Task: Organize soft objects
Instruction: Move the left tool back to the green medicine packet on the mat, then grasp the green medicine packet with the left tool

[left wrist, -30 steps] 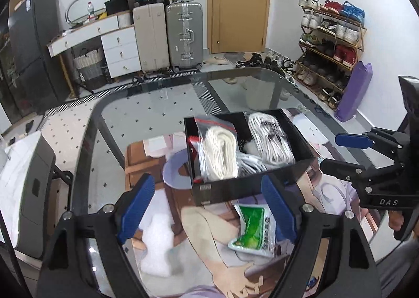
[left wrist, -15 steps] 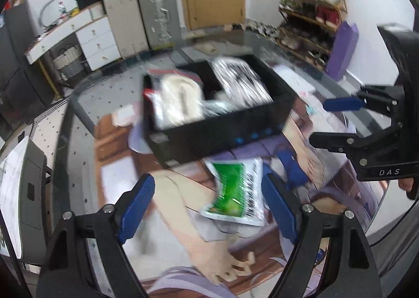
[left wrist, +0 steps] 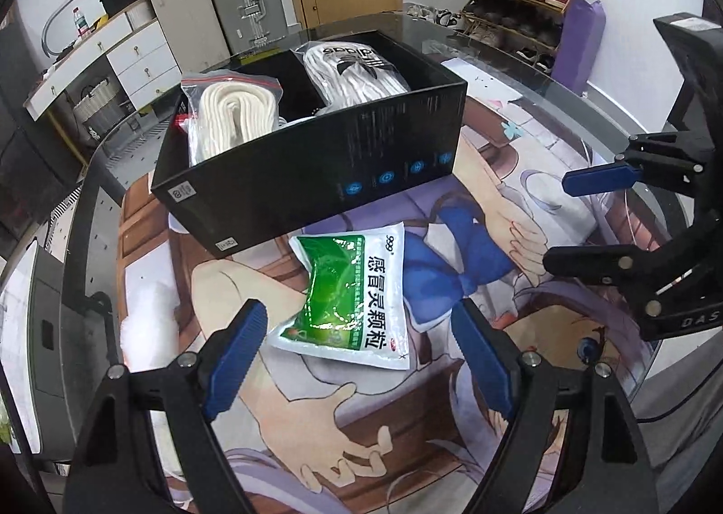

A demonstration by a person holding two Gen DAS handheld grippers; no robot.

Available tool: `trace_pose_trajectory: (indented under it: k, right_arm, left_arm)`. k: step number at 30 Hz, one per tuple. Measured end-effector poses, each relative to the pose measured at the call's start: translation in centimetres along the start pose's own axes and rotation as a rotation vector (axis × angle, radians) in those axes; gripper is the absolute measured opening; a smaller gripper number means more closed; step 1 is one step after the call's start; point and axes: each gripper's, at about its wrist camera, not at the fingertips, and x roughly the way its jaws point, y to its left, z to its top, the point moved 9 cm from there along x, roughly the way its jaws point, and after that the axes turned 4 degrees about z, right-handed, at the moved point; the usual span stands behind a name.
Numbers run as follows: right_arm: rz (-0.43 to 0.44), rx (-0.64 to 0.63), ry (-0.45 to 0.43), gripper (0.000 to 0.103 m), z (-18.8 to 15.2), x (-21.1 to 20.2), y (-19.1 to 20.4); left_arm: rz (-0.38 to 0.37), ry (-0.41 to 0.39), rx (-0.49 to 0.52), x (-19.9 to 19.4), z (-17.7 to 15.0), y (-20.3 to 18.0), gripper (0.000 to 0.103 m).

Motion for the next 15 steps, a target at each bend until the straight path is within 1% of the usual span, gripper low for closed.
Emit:
trace_pose_trajectory:
  k: [1,2,4,8,11,15]
  right_arm:
    - [-0.001,-0.008,-0.001,0.066,0.0,0.0,0.1]
    - [-0.004,-0.013,-0.001,0.071,0.1,-0.1,0.2]
    - [0.000,-0.016,-0.003,0.076,0.1,-0.2,0.4]
    - [0.031,-0.020,0.011,0.076,-0.1,0.2,0.8]
    - [0.032,-0.020,0.018,0.076,-0.3,0.4,0.8]
    - [0.034,-0.009,0.029,0.076,-0.6,0.6,0.5]
  left_arm:
    - [-0.004,0.000,-0.004,0.0,0.0,0.0,0.084]
    - [-0.010,-0.001,-0.004,-0.1,0.0,0.0,0.084]
    - [-0.016,-0.006,0.003,-0.1,0.1,-0.1,0.084]
    - [-0.002,0.004,0.021,0.8,0.7,-0.6,0.084]
    - [0.005,0.030,-0.007,1.8,1.0,-0.5,0.084]
    - [0.009,0.035,-0.030,2.1,1.6,-0.3,0.084]
